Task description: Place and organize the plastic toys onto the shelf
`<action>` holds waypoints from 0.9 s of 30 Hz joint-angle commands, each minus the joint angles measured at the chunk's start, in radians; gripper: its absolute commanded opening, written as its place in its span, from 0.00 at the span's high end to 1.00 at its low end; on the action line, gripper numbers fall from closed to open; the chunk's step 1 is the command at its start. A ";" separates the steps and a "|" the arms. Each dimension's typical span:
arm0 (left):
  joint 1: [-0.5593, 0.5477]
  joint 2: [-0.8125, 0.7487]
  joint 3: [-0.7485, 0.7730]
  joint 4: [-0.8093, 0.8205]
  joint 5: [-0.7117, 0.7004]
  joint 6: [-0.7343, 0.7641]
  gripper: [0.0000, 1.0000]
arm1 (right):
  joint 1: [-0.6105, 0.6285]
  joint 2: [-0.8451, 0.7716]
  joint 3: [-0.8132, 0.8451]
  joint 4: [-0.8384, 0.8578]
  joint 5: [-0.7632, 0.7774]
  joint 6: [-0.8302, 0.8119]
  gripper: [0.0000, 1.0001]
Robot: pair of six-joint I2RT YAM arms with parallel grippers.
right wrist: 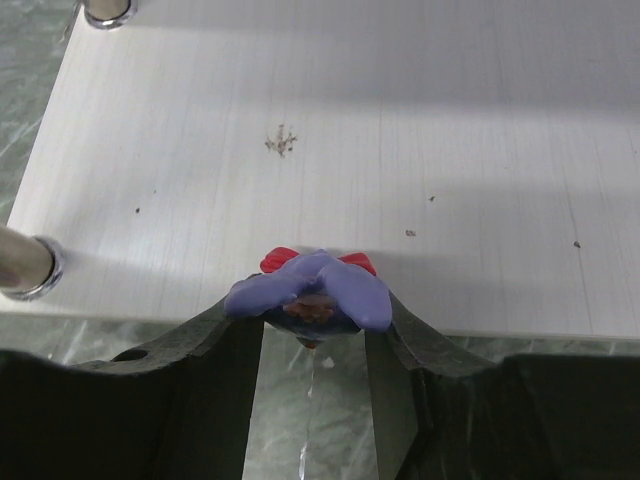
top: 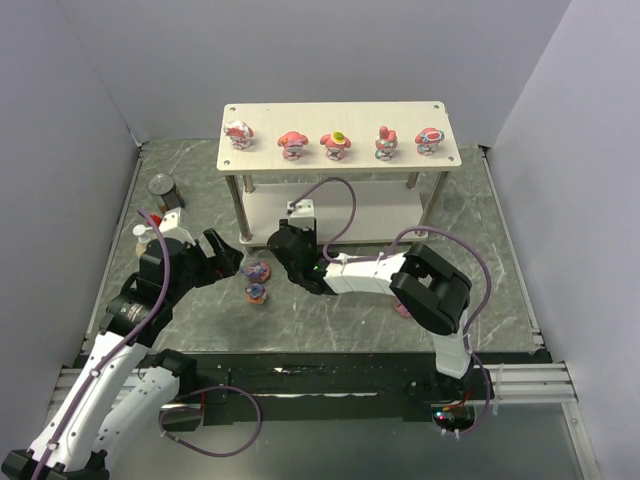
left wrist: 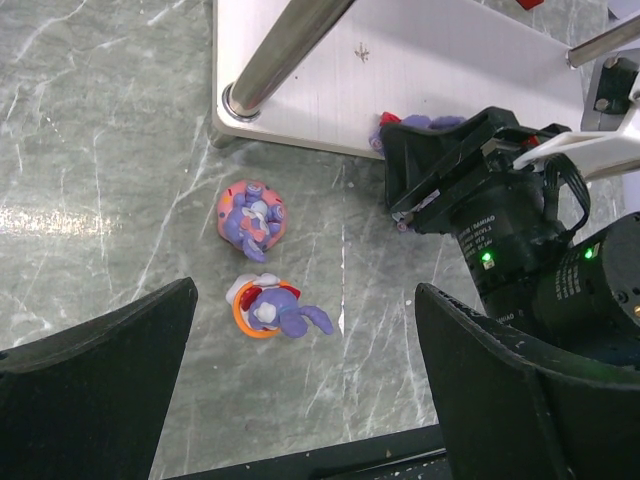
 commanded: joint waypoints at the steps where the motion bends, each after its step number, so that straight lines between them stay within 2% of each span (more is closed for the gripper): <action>1: 0.006 0.006 0.000 0.042 0.017 0.008 0.04 | -0.026 0.051 0.053 0.028 0.048 -0.008 0.90; 12: 0.007 0.010 0.000 0.041 0.017 0.009 0.04 | -0.054 0.096 0.053 0.078 0.025 -0.061 0.81; 18: 0.010 0.013 0.000 0.042 0.018 0.009 0.04 | -0.054 0.070 0.007 0.138 0.002 -0.095 0.71; 23: 0.012 0.015 0.000 0.042 0.018 0.009 0.04 | -0.055 0.056 0.015 0.103 0.007 -0.074 0.61; 26: 0.015 0.015 0.000 0.042 0.018 0.009 0.04 | -0.052 0.042 0.007 0.098 0.011 -0.063 0.50; 27: 0.015 0.015 0.000 0.042 0.018 0.009 0.04 | -0.054 0.037 0.004 0.095 0.013 -0.062 0.44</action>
